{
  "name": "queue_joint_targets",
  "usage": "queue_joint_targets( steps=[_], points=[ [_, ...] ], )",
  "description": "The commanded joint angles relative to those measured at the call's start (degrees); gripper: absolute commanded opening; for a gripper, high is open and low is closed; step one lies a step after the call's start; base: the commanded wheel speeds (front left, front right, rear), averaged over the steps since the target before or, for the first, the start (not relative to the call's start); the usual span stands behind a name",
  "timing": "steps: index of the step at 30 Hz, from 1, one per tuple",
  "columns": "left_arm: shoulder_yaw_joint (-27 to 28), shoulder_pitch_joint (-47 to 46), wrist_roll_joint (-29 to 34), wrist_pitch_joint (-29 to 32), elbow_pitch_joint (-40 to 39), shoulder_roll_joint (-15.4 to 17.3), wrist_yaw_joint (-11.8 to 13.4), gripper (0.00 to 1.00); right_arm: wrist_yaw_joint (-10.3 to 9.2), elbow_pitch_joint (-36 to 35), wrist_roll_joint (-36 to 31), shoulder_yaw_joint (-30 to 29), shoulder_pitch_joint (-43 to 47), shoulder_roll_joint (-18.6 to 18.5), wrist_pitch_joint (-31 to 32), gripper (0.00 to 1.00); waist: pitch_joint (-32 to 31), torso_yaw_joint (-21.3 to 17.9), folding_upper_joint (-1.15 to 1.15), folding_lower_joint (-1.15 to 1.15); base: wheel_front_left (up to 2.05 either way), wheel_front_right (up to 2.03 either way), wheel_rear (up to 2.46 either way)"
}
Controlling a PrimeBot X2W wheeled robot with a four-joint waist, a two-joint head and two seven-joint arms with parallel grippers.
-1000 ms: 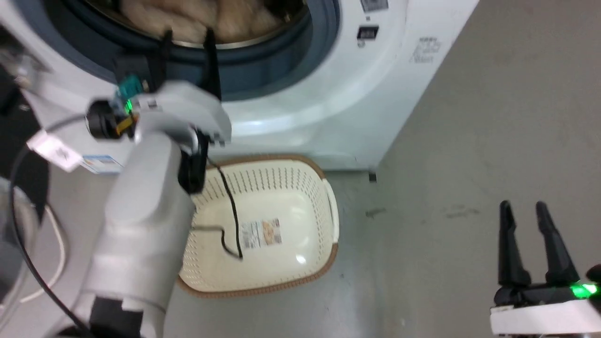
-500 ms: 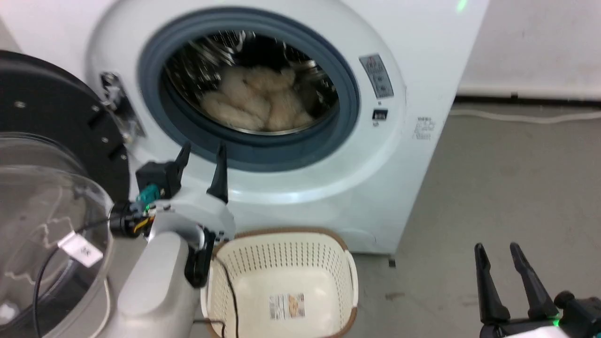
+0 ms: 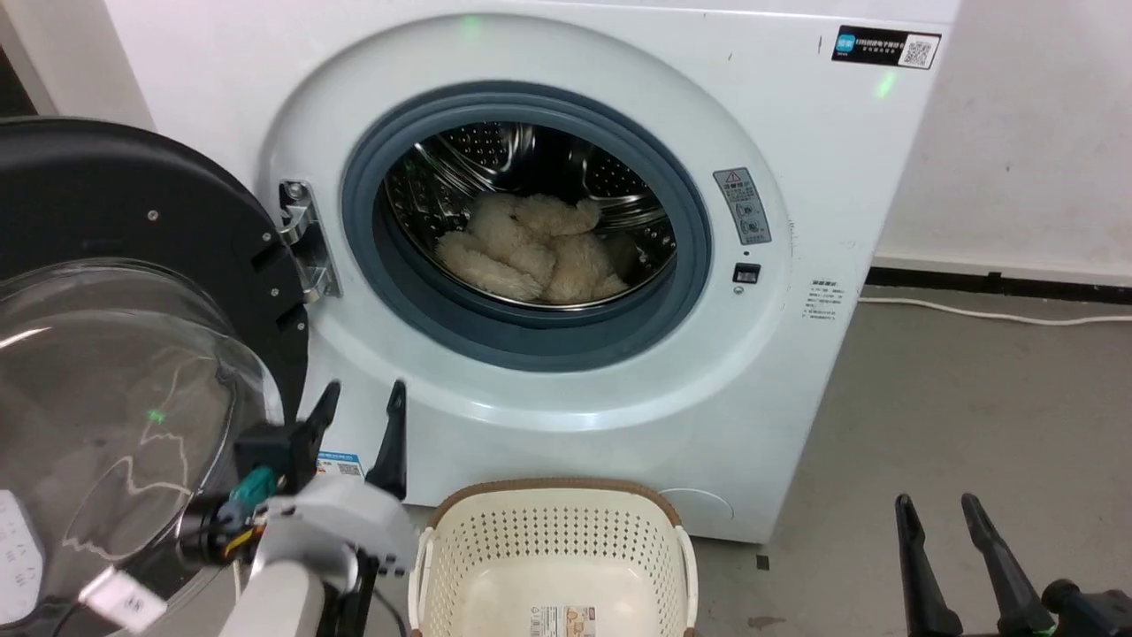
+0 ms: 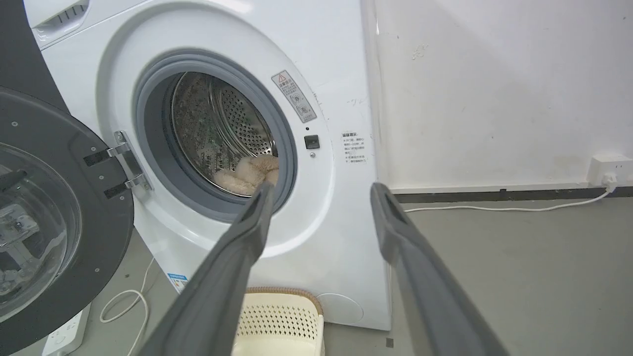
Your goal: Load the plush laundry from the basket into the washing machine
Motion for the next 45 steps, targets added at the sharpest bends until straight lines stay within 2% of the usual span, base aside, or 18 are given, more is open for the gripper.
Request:
queue_joint_targets(
  steps=[1, 8, 13, 24, 35, 45],
  points=[
    [0.6, 3.2, -0.6, 0.5, -2.6, 0.4, 1.2, 1.00, 0.05, 0.3, 0.0, 0.0, 1.2, 0.0, -0.3, 1.00, -0.4, 0.3, 0.00, 0.00, 0.00, 0.00, 0.00],
    [2.4, 11.8, -1.8, 1.5, -11.2, 0.6, 4.8, 1.00, 0.05, 0.8, -0.4, 0.3, 1.8, 0.0, -0.7, 1.00, -0.9, 0.2, 0.00, 0.00, 0.00, 0.00, 0.00],
    [2.7, 16.9, -1.7, 2.4, -16.1, 1.4, 6.2, 1.00, 0.05, 1.0, -0.6, 0.3, 2.3, 0.0, -1.0, 1.00, -0.8, 0.0, 0.00, 0.00, 0.00, 0.00, 0.00],
    [0.8, 22.0, -0.8, 3.6, -21.0, 1.7, 7.2, 1.00, 0.05, 2.1, -0.8, -0.1, 3.7, 0.0, -1.1, 1.00, -0.6, -0.3, 0.00, 0.00, 0.00, 0.00, 0.00],
    [-0.6, 22.4, 1.4, 4.2, -22.3, 3.0, 8.2, 1.00, 0.05, 3.0, -1.7, -0.1, 4.0, 0.0, -0.8, 1.00, -0.5, -0.6, 0.00, 0.00, 0.00, 0.00, 0.00],
    [-0.4, 22.5, 0.9, 5.7, -23.3, 3.4, 9.2, 1.00, 0.05, 3.9, -1.5, 0.0, 3.6, 0.0, -0.7, 1.00, -1.0, -0.8, 0.00, 0.00, 0.00, 0.00, 0.00]
  ],
)
